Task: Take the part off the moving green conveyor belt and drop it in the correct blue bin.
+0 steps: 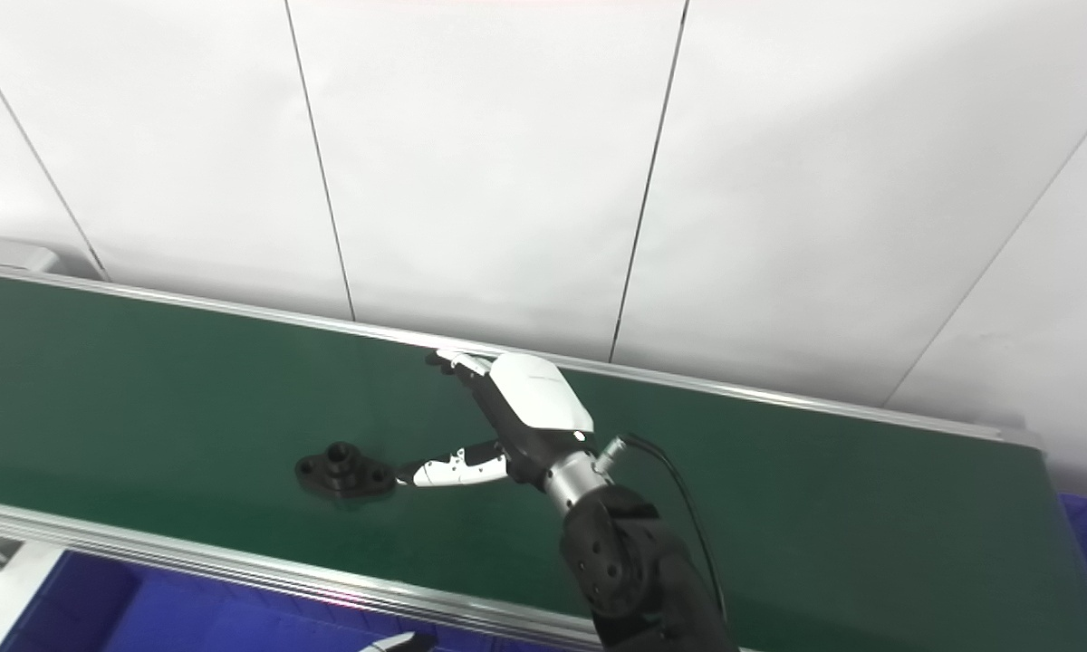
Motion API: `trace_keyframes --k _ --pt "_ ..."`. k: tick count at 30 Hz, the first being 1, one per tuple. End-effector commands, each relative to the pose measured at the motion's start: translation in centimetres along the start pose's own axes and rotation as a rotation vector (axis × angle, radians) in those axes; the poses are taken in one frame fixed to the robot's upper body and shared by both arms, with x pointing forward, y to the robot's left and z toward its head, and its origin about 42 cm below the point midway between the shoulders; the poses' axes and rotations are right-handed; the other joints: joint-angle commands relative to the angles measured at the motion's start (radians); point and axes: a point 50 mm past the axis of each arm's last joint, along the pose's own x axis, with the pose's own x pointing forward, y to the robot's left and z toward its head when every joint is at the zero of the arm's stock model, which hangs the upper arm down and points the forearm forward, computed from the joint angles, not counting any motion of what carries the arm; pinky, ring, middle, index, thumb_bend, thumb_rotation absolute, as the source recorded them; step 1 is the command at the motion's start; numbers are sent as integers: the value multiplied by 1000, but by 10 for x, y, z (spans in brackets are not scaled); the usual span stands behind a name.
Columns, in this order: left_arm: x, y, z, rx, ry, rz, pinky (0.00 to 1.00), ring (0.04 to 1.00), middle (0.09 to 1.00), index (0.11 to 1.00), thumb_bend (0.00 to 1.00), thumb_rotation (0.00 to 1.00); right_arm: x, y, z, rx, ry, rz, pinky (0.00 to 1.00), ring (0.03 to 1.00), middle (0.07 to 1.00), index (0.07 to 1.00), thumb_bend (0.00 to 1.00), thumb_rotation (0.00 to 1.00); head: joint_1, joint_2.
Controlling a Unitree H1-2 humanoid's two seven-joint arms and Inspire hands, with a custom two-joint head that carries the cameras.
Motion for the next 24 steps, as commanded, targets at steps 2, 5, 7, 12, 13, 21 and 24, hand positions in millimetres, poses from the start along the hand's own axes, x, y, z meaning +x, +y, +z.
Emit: trace_keyframes --k 2,5,7,12,13,21,24 --pt "2 3 10 -16 -56 5 799 845 864 873 714 445 19 -16 22 -64 -66 -33 728 806 844 870 825 499 11 3" --pt "2 3 10 -17 -60 3 806 851 867 873 711 437 26 -14 24 -85 -59 -13 741 812 848 869 836 489 35 8" --pt "3 2 11 -30 -56 2 808 852 868 873 711 427 30 -13 25 -104 -57 -4 742 810 846 869 844 486 41 8" --pt "5 0 11 -42 -58 -4 807 850 870 870 703 408 37 -9 29 -144 -44 26 750 810 850 876 854 495 61 16" --pt "5 -1 12 -45 -59 -4 806 850 869 868 704 401 38 -8 29 -153 -41 34 754 816 853 881 860 495 61 16" --pt "8 -4 15 -43 -71 1 810 850 868 869 705 409 42 0 26 -207 -34 92 754 818 854 885 877 488 87 36" --pt "8 -6 17 -48 -76 2 817 855 871 870 699 402 43 5 25 -231 -35 115 762 820 856 884 881 486 97 51"
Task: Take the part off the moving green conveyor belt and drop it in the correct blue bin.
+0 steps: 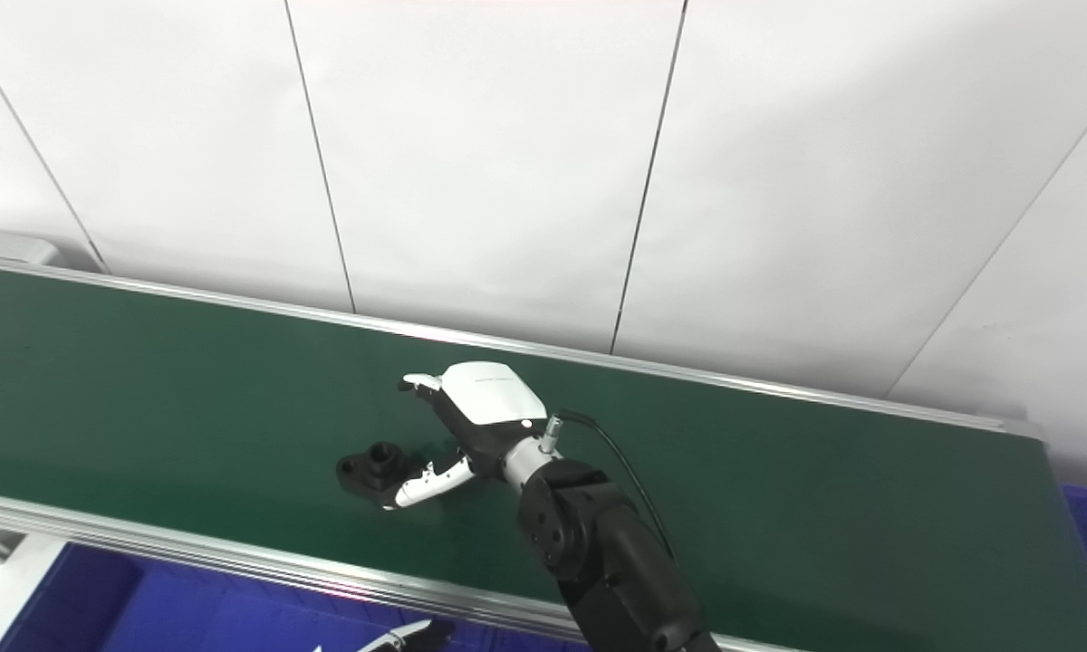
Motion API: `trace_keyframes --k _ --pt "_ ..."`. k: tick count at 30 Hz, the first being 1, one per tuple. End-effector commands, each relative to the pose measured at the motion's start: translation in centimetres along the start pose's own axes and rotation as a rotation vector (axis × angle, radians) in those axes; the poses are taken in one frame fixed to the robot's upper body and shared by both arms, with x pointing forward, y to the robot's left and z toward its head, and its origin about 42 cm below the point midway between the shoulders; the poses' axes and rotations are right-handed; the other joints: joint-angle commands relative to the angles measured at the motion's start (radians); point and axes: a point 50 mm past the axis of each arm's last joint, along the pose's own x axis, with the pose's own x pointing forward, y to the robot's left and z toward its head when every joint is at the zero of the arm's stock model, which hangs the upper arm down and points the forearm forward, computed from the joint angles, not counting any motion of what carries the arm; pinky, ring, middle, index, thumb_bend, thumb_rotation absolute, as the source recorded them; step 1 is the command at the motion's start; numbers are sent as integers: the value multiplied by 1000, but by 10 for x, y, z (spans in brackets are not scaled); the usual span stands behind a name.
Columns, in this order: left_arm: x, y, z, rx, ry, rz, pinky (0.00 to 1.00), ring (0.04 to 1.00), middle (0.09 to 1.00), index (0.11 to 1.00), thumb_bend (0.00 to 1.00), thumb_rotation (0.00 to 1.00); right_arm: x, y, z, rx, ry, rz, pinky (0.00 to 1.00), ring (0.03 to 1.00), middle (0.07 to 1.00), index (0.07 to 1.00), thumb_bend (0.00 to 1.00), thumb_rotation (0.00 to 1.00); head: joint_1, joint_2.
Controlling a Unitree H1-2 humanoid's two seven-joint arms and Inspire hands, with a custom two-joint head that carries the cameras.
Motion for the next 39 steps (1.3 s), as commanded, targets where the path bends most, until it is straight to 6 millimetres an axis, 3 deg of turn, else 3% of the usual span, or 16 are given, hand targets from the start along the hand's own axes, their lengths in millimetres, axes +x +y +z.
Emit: trace_keyframes --k 1,7,25,28,30,33,34,36,39 --pt "1 0 10 -7 -58 4 817 856 872 871 695 396 9 -20 16 -53 -49 -37 761 819 855 884 885 486 1 0" --pt "3 -3 14 -13 -71 8 823 861 877 880 684 403 10 -10 14 -96 -44 2 759 816 850 876 888 486 17 27" --pt "8 -7 21 -16 -84 23 820 859 879 882 657 413 3 21 -5 -107 -2 88 733 800 838 867 854 427 24 46" --pt "8 -7 22 -22 -85 29 814 855 875 879 663 401 0 26 -7 -102 -1 91 615 727 785 845 839 390 23 47" --pt "9 -7 22 -20 -87 30 812 855 875 880 663 401 -3 29 -8 -101 1 99 465 583 690 804 797 339 22 52" --pt "9 -6 23 -17 -87 30 811 856 878 884 667 413 -7 34 -11 -95 1 113 399 498 611 754 728 220 23 58" --pt "9 -6 23 -19 -87 30 812 858 878 884 670 416 -9 35 -11 -87 -2 115 360 449 549 737 646 112 23 58" --pt "9 -6 24 -20 -88 30 815 861 880 884 668 416 -13 39 -13 -73 -10 113 264 328 484 617 557 14 23 60" --pt "10 -6 25 -22 -88 33 817 861 881 884 670 418 -19 44 -15 -92 -35 110 226 291 447 527 527 2 23 60"
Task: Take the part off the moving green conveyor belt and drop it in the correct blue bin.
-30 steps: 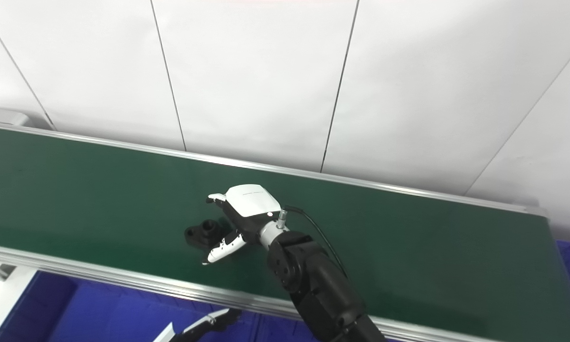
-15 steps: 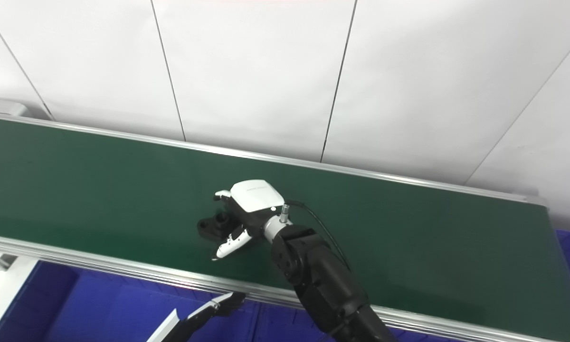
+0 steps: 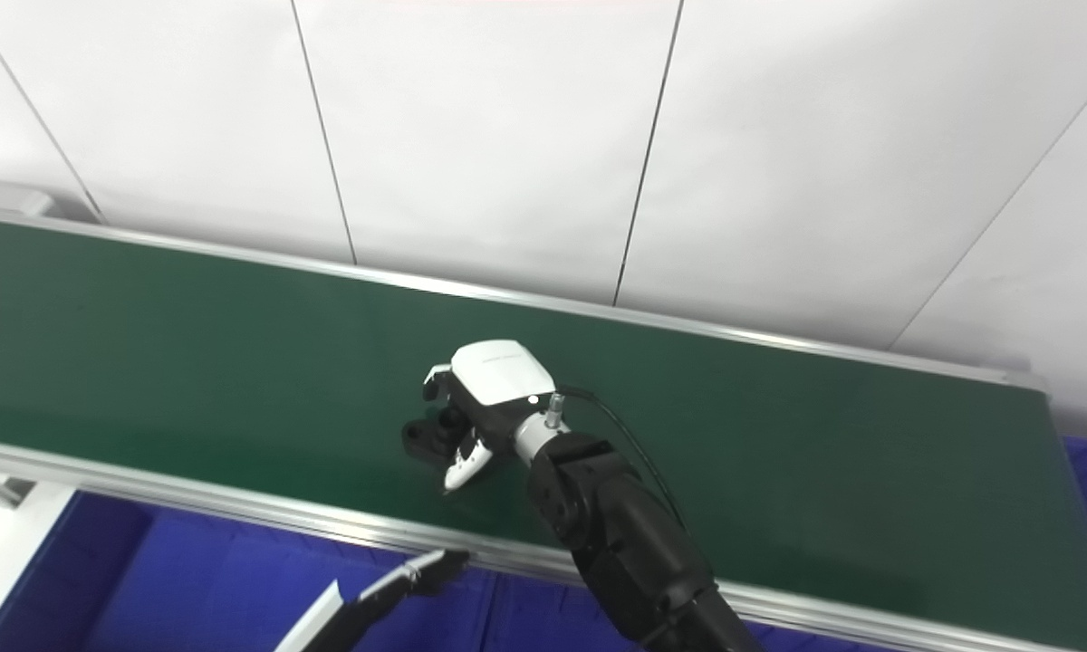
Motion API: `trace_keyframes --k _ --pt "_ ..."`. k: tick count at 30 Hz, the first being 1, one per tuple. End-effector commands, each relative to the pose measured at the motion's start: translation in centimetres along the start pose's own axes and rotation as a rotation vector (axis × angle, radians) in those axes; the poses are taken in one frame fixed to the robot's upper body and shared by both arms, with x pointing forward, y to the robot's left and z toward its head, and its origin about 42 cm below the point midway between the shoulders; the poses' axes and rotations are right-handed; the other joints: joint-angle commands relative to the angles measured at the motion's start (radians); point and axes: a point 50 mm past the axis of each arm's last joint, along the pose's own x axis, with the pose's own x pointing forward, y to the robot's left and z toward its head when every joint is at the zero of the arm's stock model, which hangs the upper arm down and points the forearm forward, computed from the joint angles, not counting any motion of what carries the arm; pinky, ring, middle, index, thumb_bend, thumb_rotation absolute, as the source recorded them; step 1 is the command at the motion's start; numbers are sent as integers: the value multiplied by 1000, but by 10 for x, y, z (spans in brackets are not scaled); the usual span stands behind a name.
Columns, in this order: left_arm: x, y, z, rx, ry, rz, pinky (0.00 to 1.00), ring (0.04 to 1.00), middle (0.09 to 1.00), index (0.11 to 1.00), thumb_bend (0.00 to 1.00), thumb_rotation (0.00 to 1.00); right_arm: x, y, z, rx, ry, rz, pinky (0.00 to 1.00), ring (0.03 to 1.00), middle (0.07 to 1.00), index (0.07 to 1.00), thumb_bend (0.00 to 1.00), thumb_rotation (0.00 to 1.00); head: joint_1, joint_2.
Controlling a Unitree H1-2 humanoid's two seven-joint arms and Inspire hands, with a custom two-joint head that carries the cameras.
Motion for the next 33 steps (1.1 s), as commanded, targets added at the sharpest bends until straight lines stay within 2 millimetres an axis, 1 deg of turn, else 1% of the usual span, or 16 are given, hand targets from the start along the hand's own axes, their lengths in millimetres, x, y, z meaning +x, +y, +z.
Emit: trace_keyframes --k 1,4,10,16,21,23,24,26,28,33 --pt "1 0 10 -12 -54 6 817 862 880 883 671 417 -6 13 1 -30 -59 37 224 292 429 519 523 0 1 1" --pt "2 0 11 -12 -59 6 811 859 879 882 670 417 -8 16 -2 -54 -83 31 257 328 421 518 522 0 2 3" --pt "3 0 12 2 -60 6 810 859 880 881 673 445 -11 16 -4 -107 -90 -7 229 309 410 520 521 0 2 4" --pt "1 0 12 -10 -53 7 814 861 879 883 680 435 -19 14 -6 -73 -132 -95 246 324 418 523 521 0 0 8" --pt "-1 1 12 1 -51 5 815 864 882 886 683 445 -29 8 -3 -44 -146 -170 188 251 404 509 523 0 -2 12" --pt "-2 1 12 3 -50 7 815 863 880 886 684 446 -40 -5 1 -2 -139 -208 183 247 401 507 522 0 -7 16" --pt "-2 1 13 7 -50 8 809 859 877 884 689 457 -47 -12 3 12 -136 -227 215 291 407 514 522 0 -8 19" --pt "-2 1 13 8 -50 6 807 857 876 883 690 462 -59 -24 5 33 -134 -254 228 308 409 516 521 0 -10 19" --pt "-3 2 14 -1 -48 6 808 856 876 884 686 451 -73 -37 7 72 -127 -293 263 345 417 527 520 0 -13 23" --pt "-3 4 14 -2 -47 2 801 848 870 880 689 446 -102 -59 6 127 -94 -375 279 355 420 530 519 0 -23 30"
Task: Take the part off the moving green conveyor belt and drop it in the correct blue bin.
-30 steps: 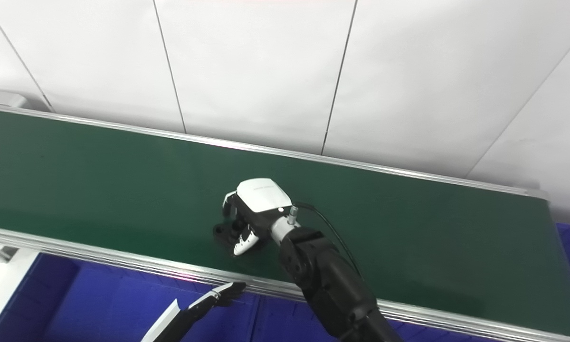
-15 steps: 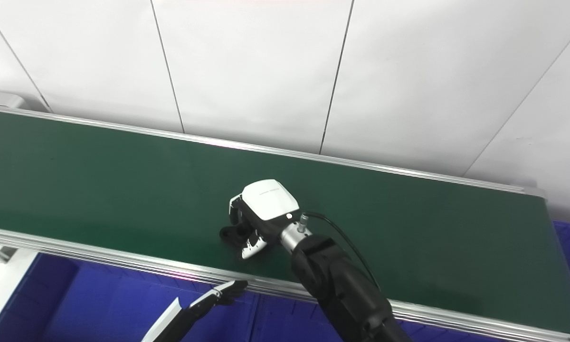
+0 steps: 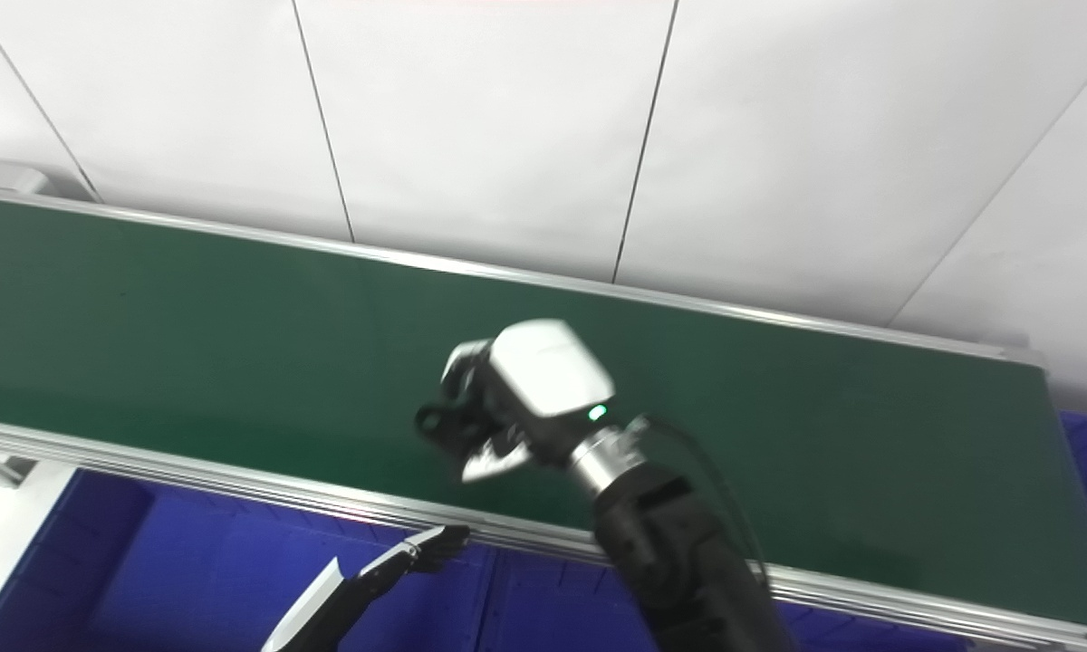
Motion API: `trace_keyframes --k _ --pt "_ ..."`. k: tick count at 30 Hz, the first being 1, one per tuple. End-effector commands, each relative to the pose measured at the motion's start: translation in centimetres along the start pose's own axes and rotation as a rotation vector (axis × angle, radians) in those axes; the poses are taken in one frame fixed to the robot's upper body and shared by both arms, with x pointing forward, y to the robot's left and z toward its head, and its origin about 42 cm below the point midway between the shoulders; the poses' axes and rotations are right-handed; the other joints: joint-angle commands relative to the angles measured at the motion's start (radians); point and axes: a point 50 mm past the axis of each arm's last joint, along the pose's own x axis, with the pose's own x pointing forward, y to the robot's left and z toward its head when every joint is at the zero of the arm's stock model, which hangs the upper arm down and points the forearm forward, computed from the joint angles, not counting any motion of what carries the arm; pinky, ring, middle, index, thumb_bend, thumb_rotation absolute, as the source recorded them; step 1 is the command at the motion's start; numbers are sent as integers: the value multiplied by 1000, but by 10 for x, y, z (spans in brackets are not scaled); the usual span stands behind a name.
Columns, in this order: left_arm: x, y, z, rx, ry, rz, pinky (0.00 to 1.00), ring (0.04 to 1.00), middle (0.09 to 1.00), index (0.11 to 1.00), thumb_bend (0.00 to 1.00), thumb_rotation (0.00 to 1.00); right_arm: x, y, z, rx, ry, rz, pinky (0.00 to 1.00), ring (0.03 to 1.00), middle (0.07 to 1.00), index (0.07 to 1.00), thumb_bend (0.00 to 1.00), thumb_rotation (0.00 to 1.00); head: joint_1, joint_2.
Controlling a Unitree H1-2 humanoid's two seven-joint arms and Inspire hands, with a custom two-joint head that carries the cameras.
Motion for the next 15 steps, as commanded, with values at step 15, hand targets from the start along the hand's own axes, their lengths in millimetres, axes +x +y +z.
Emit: trace_keyframes --k 15 --pt "-5 9 13 3 -53 12 803 849 869 878 705 480 -74 -16 -3 119 47 -169 235 316 427 520 519 0 -32 31"
